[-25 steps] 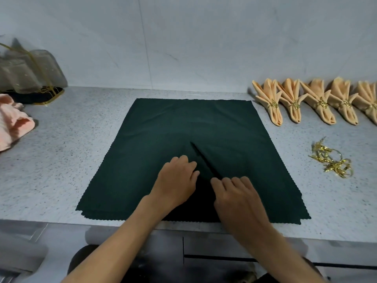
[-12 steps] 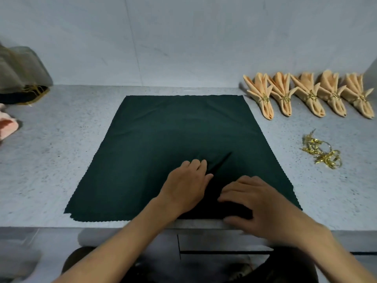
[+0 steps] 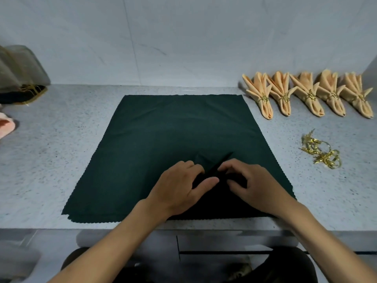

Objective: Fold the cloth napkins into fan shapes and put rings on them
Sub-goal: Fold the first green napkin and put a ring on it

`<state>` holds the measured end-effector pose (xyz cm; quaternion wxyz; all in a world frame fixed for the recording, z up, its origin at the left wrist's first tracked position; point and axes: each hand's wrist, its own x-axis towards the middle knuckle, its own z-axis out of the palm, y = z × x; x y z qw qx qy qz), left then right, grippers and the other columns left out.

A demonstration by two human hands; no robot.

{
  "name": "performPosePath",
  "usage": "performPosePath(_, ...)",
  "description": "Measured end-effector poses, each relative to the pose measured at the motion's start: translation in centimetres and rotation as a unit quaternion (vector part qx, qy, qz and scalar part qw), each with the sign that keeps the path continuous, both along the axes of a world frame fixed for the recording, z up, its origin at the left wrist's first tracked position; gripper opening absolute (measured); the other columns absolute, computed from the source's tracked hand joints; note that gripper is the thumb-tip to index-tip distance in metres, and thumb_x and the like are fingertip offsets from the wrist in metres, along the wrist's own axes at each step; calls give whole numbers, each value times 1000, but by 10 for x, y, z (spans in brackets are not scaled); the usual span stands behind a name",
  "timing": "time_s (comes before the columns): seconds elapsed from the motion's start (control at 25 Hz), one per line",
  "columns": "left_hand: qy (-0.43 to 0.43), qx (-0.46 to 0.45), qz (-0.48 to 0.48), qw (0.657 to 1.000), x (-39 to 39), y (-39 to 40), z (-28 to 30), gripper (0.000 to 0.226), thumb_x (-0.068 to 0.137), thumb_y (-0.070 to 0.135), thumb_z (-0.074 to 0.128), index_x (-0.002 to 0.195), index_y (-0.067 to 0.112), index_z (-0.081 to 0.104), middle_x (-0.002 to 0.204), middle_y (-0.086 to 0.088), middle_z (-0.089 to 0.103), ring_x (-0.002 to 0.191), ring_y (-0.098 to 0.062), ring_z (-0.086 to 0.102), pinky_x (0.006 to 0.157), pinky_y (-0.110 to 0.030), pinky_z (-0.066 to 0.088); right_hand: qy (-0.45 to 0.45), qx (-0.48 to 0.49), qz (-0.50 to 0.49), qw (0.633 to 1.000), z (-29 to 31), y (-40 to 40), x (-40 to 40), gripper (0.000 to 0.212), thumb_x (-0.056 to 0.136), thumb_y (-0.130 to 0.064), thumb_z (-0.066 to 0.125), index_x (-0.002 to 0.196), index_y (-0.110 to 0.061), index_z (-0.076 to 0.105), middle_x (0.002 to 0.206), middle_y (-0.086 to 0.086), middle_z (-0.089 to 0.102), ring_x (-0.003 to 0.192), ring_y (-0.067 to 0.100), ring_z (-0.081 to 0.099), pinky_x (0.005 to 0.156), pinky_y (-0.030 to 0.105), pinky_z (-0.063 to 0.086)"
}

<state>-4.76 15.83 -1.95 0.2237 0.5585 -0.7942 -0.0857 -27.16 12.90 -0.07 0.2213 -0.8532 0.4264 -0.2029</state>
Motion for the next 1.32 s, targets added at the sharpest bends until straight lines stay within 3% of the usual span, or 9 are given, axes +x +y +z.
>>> performPosePath(0.28,-21,-54,-19,998,8,11,-10,50,97,50,36,115,19,71,94,11,53,86,-6,44,77,-14,35,-133,35,-124,983,-16,-15,19,26,79,-20,81,90,-33,61,79,-16,65,68,9,58,63,17,45)
performPosePath(0.48,-16,-57,-18,998,7,9,-9,31,96,39,50,104,23,75,92,12,61,79,-6,50,67,-25,50,-108,-21,-150,983,-19,-16,27,22,79,-24,80,88,-29,61,76,-20,64,66,9,56,61,16,42)
performPosePath(0.64,-9,-95,-25,995,10,11,-12,31,94,38,49,90,23,76,84,12,66,71,-8,54,57,-28,51,-98,-23,-163,981,-21,-15,29,20,80,-22,79,85,-26,60,73,-16,63,65,7,54,58,15,37)
performPosePath(0.8,-2,-75,-43,996,9,9,-12,12,93,27,63,94,22,74,85,11,64,72,-9,53,60,-30,52,-55,-25,-153,986,-20,-19,33,21,81,-22,76,75,-27,57,71,-14,60,66,7,53,61,25,41)
performPosePath(0.96,-24,-27,-46,998,5,6,1,21,97,27,56,109,29,73,90,8,59,76,-11,50,66,-30,49,43,-216,-209,953,-22,-4,39,20,84,-28,69,73,-19,55,74,-5,50,64,18,46,59,33,37)
performPosePath(1.08,-76,25,57,995,-14,6,11,22,99,20,47,90,16,66,89,1,52,72,-15,49,61,-26,42,8,-261,-154,953,-30,35,49,20,89,-29,62,72,-20,54,66,-7,51,58,17,42,60,34,33)
performPosePath(1.2,30,97,188,977,-23,-3,17,20,87,4,47,68,12,47,77,-4,53,61,-18,50,52,-31,44,-4,-214,-144,966,-37,50,52,19,91,-37,54,78,-24,57,69,-12,54,60,10,44,62,29,35)
performPosePath(1.28,123,131,197,964,-20,-8,20,16,86,4,50,75,15,54,79,-6,63,66,-20,59,67,-41,57,-2,-185,-153,971,-38,45,48,23,90,-46,52,87,-25,62,80,-13,58,68,10,49,65,27,40)
performPosePath(1.32,120,133,180,967,-16,-6,21,14,88,7,52,78,14,59,83,-6,67,71,-21,64,72,-41,58,8,-177,-147,973,-39,42,45,26,89,-49,51,91,-26,63,85,-13,59,72,11,50,67,28,42)
